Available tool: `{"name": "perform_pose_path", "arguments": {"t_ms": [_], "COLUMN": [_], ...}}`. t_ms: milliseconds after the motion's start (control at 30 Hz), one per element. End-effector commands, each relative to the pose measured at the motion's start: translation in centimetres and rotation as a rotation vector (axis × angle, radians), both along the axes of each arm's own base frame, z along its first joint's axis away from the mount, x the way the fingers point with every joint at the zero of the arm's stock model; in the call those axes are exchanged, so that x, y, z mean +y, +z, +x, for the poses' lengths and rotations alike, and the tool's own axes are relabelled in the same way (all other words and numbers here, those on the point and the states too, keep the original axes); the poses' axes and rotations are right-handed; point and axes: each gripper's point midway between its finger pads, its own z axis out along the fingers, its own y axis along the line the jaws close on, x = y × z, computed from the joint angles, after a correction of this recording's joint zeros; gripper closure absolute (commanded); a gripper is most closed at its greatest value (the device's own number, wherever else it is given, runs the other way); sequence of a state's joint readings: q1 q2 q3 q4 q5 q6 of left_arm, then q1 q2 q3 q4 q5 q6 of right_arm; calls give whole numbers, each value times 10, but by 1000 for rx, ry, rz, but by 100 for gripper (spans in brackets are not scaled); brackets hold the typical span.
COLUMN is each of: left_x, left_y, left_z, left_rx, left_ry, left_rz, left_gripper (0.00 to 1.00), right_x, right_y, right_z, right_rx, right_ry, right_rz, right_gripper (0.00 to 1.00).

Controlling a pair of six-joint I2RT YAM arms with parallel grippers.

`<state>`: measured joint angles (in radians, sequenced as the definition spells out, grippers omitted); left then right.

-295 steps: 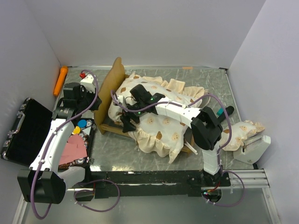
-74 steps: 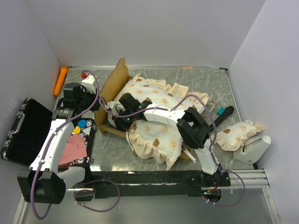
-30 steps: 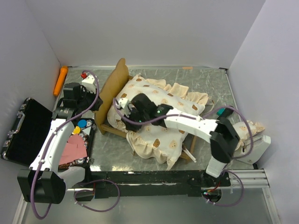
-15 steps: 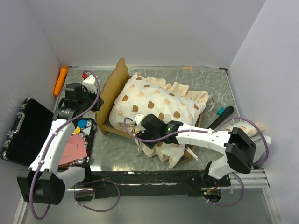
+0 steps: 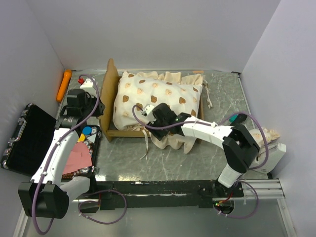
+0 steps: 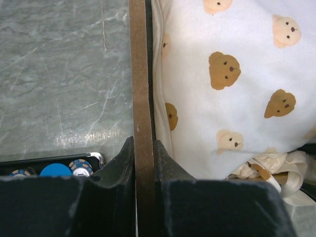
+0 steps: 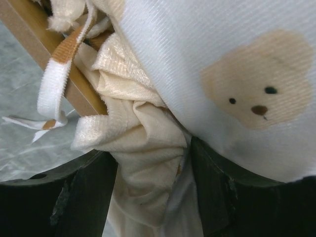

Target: Set up the pet bed

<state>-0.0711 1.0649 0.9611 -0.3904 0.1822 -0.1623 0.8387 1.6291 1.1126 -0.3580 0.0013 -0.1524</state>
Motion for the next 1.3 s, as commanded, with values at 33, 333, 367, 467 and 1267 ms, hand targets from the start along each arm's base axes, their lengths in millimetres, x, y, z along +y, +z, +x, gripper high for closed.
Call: {"name": "perform_pose_path", "arguments": {"t_ms": [33, 333, 367, 467, 1267], "left_x": [-61, 18, 13, 1, -169], "left_y": [55, 103, 105, 114, -40], "left_z": [5, 2, -1, -15, -58], "left_rx": [-149, -314, -307, -317, -63], "left_ry": [-206, 95, 61, -56, -1047], "left_rz": [-190, 136, 139, 173, 567], "left_gripper": [99, 13, 13, 14, 29], "right_x": [-15, -22, -22, -24, -27], "right_y": [10, 32, 36, 48, 103], "right_z": [69, 82, 81, 74, -45], "right_rx": [-100, -87, -88, -94, -9], "right_ry": [-50, -120, -122, -117, -81], "right_rz": [-26, 43, 55, 86, 593], "right_gripper": [33, 28, 27, 25, 17]}}
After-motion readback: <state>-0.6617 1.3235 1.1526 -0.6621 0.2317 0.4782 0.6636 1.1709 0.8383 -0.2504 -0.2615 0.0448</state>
